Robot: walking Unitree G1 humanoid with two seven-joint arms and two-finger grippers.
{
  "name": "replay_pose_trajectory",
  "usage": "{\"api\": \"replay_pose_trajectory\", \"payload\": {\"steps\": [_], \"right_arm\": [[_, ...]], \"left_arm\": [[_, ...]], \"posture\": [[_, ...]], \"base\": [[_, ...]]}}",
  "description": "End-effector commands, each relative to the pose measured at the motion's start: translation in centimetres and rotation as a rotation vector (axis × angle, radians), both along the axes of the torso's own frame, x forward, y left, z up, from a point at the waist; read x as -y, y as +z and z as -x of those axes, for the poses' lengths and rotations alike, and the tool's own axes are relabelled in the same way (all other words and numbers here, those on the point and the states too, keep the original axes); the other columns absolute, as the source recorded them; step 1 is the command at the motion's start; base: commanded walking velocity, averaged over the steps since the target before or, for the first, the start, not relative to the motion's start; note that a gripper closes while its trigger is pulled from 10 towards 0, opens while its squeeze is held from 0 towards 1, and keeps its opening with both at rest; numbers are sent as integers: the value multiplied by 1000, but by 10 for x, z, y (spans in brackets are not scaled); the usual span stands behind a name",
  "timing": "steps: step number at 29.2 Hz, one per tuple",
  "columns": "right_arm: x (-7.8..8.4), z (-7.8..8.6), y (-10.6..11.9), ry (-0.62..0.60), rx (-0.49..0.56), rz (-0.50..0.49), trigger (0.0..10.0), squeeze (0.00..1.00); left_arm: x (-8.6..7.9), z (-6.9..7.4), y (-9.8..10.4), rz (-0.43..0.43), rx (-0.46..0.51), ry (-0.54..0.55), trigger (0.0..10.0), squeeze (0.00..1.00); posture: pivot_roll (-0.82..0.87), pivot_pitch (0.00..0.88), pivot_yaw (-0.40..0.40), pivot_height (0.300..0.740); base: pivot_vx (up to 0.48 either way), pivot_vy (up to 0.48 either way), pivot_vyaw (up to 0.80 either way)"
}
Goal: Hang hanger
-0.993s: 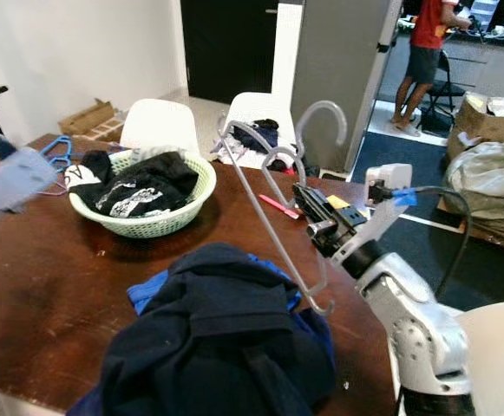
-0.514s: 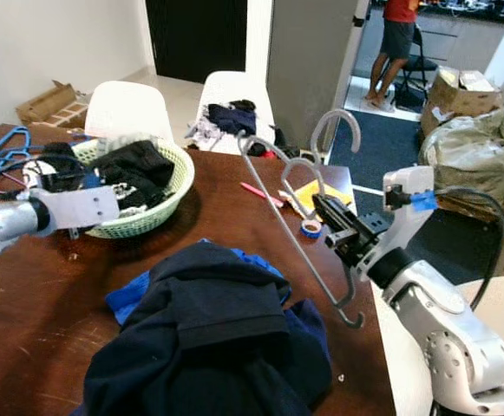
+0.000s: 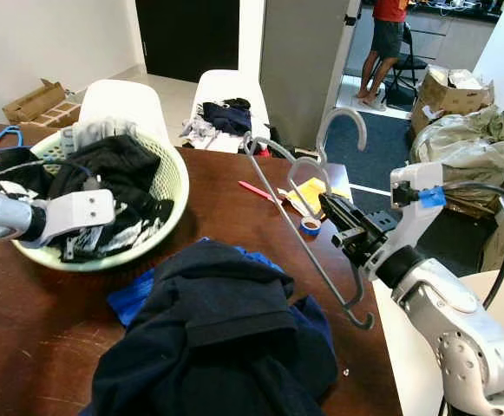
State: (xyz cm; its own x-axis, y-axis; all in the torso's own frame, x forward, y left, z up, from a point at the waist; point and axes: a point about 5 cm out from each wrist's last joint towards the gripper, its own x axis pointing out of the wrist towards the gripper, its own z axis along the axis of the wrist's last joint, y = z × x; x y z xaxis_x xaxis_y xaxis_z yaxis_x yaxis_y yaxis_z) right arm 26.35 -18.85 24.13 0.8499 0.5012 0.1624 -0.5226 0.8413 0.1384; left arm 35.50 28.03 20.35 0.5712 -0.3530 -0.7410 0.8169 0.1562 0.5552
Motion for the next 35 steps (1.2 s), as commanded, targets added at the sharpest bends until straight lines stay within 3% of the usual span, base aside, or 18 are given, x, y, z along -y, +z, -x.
{"api": "replay_pose_trajectory", "payload": {"steps": [1,7,10,12,13,15,16,17,18,20,21,22,25,28,35], "right_arm": [[4,2,3,-12,8,6,10000,0],[4,2,3,-11,6,4,10000,0],[4,1,4,-10,6,1,10000,0],[4,1,4,-10,6,1,10000,0],[4,0,4,-11,7,-1,10000,0],[4,0,4,-11,7,-1,10000,0],[5,0,4,-12,9,-2,10000,0],[5,0,4,-12,9,-2,10000,0],[5,-1,4,-14,10,-4,10000,0],[5,-1,4,-14,10,-4,10000,0],[5,-1,4,-14,11,-5,10000,0],[5,-1,4,-14,11,-5,10000,0],[2,-4,3,-11,16,-16,10000,0],[2,-4,3,-10,17,-18,10000,0],[0,-6,1,-11,24,-38,10000,0]], "left_arm": [[-10,6,-3,-38,-63,18,10000,0],[-12,9,-2,-25,-111,-5,10000,0],[-12,16,-4,-24,-211,-55,10000,0],[-12,16,-4,-24,-211,-55,10000,0],[-9,22,-6,-16,-294,-113,10000,0],[-9,22,-6,-16,-294,-113,10000,0],[-2,32,-11,-3,-381,-192,10000,0],[-2,32,-11,-3,-381,-192,10000,0],[5,44,-16,6,-457,-263,10000,0],[5,44,-16,6,-457,-263,10000,0],[13,59,-21,12,-534,-317,10000,0],[13,59,-21,12,-534,-317,10000,0],[19,90,-28,-24,-655,-382,10000,0],[19,94,-27,-36,-666,-390,10000,0],[28,118,-11,-93,-705,-453,10000,0]], "posture": [[-103,83,-82,740],[-99,81,-82,740],[-95,76,-78,740],[-95,76,-78,740],[-90,72,-75,740],[-90,72,-75,740],[-83,69,-73,740],[-83,69,-73,740],[-79,68,-72,740],[-79,68,-72,740],[-75,67,-71,740],[-75,67,-71,740],[-52,56,-66,740],[-52,56,-66,740],[-33,35,-56,740]], "base": [[0,0,0],[0,0,0],[0,0,0],[0,0,0],[0,0,0],[0,0,0],[0,0,0],[0,0,0],[0,0,0],[0,0,0],[0,0,0],[0,0,0],[0,0,0],[0,0,0],[0,0,0]]}}
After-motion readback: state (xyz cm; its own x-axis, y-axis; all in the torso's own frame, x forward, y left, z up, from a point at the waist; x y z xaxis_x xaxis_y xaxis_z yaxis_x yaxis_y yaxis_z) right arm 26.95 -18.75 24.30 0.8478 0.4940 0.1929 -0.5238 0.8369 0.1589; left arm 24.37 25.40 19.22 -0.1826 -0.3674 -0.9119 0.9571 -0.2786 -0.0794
